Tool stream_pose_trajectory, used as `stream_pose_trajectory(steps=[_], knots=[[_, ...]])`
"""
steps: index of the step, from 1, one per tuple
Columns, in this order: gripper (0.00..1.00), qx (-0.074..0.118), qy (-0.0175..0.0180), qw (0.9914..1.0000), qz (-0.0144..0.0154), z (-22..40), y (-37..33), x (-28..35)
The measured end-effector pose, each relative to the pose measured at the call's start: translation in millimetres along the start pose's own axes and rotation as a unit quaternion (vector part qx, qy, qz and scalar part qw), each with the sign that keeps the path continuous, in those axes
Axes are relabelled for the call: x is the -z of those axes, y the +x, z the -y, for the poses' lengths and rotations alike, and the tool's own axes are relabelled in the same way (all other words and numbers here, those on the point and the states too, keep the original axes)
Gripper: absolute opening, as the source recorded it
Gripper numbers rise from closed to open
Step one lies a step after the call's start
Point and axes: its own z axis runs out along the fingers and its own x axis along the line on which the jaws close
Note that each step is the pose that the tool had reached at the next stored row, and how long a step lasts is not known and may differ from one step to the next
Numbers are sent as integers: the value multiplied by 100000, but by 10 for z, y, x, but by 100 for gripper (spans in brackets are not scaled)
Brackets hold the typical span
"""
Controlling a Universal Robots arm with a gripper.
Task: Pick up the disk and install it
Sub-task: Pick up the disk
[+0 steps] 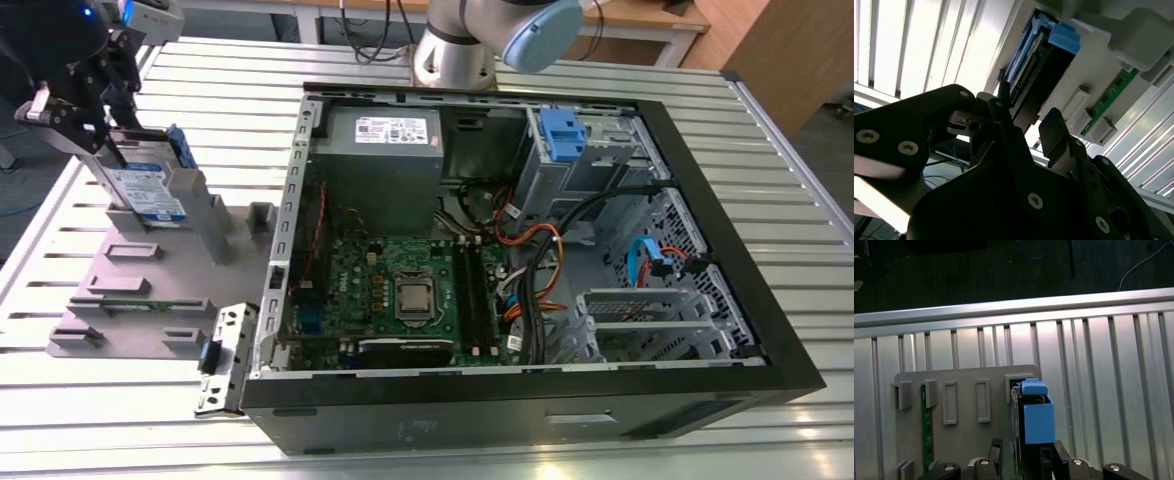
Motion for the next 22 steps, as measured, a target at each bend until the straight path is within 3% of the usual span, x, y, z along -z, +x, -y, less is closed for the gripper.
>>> stream_pose_trajectory(steps=[5, 13, 15, 17, 18, 22], knots=[[51, 3, -17, 100000, -12, 38, -4, 3], [51, 0, -15, 100000, -9, 42, -4, 3], [43, 1, -16, 100000, -8, 43, -4, 3], [43, 4, -18, 100000, -11, 43, -4, 3], [36, 3, -16, 100000, -10, 44, -4, 3], [36, 0, -14, 100000, -7, 45, -5, 3]])
